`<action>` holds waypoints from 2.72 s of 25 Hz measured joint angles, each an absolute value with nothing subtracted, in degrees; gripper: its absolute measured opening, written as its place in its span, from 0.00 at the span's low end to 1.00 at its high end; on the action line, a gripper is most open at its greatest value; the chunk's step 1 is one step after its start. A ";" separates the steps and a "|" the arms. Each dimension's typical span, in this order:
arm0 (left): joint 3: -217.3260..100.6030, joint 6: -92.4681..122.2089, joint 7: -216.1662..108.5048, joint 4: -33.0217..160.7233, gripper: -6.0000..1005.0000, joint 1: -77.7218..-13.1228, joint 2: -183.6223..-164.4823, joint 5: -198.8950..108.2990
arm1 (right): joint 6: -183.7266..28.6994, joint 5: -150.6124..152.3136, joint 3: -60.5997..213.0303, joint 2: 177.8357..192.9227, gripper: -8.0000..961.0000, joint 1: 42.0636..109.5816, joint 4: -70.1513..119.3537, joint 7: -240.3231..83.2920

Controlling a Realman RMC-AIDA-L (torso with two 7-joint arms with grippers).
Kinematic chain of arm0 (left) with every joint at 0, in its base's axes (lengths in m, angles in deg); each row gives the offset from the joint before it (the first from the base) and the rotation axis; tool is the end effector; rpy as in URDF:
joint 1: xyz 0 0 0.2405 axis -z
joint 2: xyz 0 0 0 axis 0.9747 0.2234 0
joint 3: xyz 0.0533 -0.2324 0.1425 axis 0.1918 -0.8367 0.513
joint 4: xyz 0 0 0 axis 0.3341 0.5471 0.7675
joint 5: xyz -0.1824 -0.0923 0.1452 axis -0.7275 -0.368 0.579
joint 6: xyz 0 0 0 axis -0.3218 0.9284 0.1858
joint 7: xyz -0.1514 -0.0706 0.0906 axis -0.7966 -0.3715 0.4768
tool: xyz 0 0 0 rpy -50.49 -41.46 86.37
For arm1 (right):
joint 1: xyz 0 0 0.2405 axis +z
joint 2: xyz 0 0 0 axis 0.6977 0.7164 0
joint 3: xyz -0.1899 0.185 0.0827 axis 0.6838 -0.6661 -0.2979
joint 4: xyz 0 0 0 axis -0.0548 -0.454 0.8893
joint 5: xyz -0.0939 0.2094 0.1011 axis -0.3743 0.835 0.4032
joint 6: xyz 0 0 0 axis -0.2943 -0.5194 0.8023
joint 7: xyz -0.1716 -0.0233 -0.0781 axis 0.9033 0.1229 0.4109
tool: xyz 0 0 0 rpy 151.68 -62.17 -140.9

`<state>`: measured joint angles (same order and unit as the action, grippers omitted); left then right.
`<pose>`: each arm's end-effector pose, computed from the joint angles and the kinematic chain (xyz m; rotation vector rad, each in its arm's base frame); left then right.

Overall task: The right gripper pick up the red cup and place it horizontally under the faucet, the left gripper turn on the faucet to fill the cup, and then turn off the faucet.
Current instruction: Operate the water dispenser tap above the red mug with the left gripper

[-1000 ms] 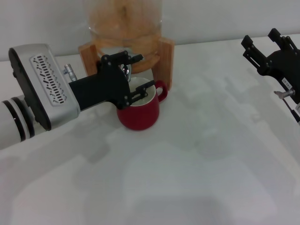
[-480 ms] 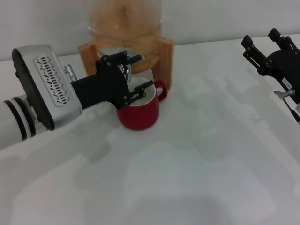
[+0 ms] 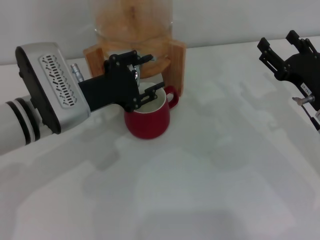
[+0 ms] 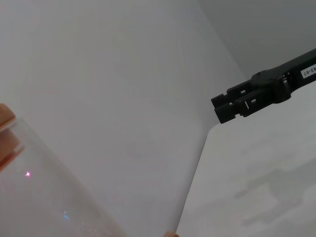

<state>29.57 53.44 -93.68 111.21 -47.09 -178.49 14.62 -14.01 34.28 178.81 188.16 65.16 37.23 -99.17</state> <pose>-0.1575 0.4480 -0.1306 -2.4541 0.4587 -0.4405 0.3422 0.4035 -0.0140 -1.6353 0.5136 0.9718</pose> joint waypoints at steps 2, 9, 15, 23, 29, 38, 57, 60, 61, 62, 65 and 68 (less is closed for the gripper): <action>29.56 53.27 -93.67 110.92 0.60 -46.73 -178.48 14.62 | -14.01 34.28 178.81 188.16 0.85 65.16 37.21 -99.17; 29.53 52.56 -93.67 110.24 0.60 -45.82 -178.40 14.62 | -14.01 34.28 178.81 188.16 0.85 65.16 37.32 -99.17; 29.45 52.09 -93.11 110.17 0.60 -45.62 -178.40 14.61 | -14.01 34.28 178.77 188.16 0.85 65.16 37.35 -99.17; 29.42 50.94 -92.66 110.17 0.60 -45.51 -178.34 14.60 | -14.01 34.32 178.63 188.16 0.85 65.36 37.33 -99.17; 29.41 50.82 -92.29 110.19 0.60 -45.54 -178.31 14.61 | -14.01 34.37 178.63 188.16 0.85 65.49 37.32 -99.12; 29.26 50.66 -92.26 110.19 0.60 -45.20 -178.31 14.62 | -14.01 34.37 178.63 188.16 0.85 65.47 37.38 -99.12; 31.90 50.93 -92.01 110.61 0.60 -45.91 -178.66 14.35 | -13.77 34.36 178.64 188.16 0.85 65.24 37.59 -98.90; 33.28 51.11 -92.01 110.69 0.60 -46.29 -178.67 14.04 | -13.73 34.36 178.64 188.16 0.85 65.21 37.59 -98.90; 33.88 51.12 -92.01 110.79 0.60 -46.47 -178.69 13.96 | -13.70 34.37 178.64 188.15 0.85 65.19 37.59 -98.91; 34.52 51.13 -92.01 111.03 0.60 -46.80 -178.71 13.93 | -13.65 34.36 178.72 188.16 0.85 65.16 37.57 -98.98; 36.69 50.96 -92.15 112.55 0.60 -48.32 -178.74 13.93 | -13.58 34.37 178.89 188.16 0.85 65.16 37.49 -99.03; 38.65 50.78 -92.36 115.06 0.60 -50.69 -178.79 13.91 | -13.54 34.27 179.17 188.16 0.85 65.15 37.43 -99.11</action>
<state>38.65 50.78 -92.36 115.06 -50.69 -178.79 13.91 -13.54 34.27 179.17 188.16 65.15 37.43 -99.11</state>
